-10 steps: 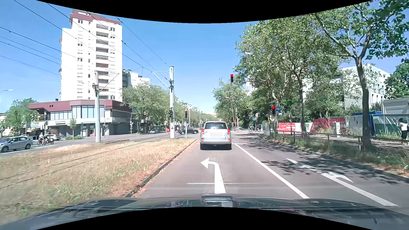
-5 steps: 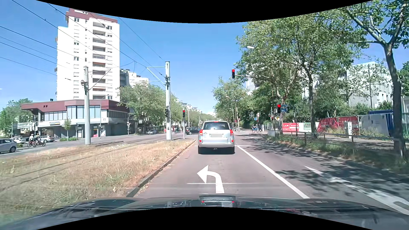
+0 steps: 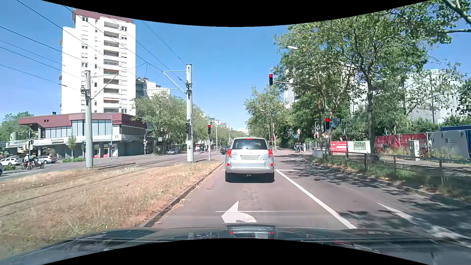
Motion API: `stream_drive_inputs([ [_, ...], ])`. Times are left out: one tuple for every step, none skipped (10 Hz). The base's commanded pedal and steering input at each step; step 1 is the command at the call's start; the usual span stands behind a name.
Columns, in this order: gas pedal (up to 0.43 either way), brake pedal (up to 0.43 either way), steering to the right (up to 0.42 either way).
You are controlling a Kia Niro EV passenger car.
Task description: Follow the waypoints while adhering to traffic rules and regulations
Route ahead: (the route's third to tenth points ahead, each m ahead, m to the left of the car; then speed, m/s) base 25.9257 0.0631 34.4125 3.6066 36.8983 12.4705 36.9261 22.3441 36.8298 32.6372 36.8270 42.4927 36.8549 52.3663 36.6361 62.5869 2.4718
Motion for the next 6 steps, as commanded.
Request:
stream_drive_inputs([
  [0.0,0.165,0.003],
  [0.0,0.171,0.003],
  [0.0,0.165,0.003],
  [0.0,0.165,0.003],
  [0.0,0.165,0.002],
  [0.0,0.165,0.002],
])
